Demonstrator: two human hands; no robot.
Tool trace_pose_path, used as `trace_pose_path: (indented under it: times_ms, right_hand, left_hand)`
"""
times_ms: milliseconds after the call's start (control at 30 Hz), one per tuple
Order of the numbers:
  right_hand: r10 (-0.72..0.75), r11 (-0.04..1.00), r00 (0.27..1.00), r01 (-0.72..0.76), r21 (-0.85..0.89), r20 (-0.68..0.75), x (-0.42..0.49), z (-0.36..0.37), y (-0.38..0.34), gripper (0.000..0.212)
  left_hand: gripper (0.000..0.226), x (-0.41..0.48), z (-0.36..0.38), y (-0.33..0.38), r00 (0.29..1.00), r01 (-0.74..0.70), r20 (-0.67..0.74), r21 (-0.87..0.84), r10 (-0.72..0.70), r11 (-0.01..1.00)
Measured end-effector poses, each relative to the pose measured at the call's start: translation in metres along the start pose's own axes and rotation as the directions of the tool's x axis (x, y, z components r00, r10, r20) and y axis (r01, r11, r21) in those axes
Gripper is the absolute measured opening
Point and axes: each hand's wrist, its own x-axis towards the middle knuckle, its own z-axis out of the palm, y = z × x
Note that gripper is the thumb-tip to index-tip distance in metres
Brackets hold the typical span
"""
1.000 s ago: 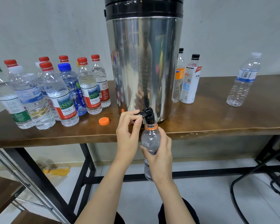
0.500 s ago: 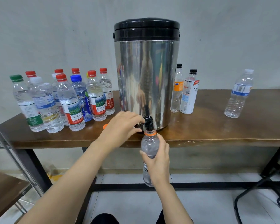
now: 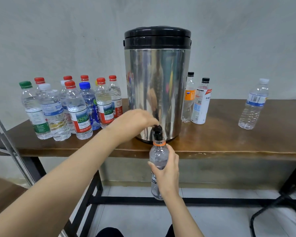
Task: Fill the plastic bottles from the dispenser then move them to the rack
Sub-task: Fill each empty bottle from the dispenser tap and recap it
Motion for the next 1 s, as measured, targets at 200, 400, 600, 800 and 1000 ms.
trace_pose_path:
  times_ms: [200, 400, 600, 800, 1000]
  right_hand:
    - [-0.004, 1.000, 1.000, 0.004, 0.013, 0.002, 0.001, -0.003, 0.002, 0.077]
    - [-0.008, 1.000, 1.000, 0.008, 0.017, -0.010, 0.002, -0.002, 0.003, 0.078]
    - [-0.021, 1.000, 1.000, 0.021, 0.007, -0.020, 0.002, -0.003, 0.003, 0.077]
    - [0.028, 1.000, 0.999, -0.028, 0.011, -0.018, -0.006, 0.000, 0.006, 0.076]
    - [0.056, 0.998, 0.998, -0.056, -0.011, 0.023, -0.020, 0.007, 0.013, 0.078]
  left_hand:
    - [0.028, 0.036, -0.007, -0.012, 0.996, 0.032, 0.090, -0.144, -0.019, 0.989]
    - [0.031, 0.004, 0.011, -0.005, 0.911, 0.290, -0.091, -0.553, -0.403, 0.781]
    - [0.023, -0.042, 0.054, -0.041, 0.612, 0.613, -0.069, -0.588, -0.788, 0.528]
    - [0.044, -0.067, 0.094, -0.061, 0.503, 0.783, 0.146, -0.493, -0.852, 0.378]
    - [0.054, -0.070, 0.114, -0.072, 0.599, 0.800, 0.318, -0.287, -0.735, 0.527]
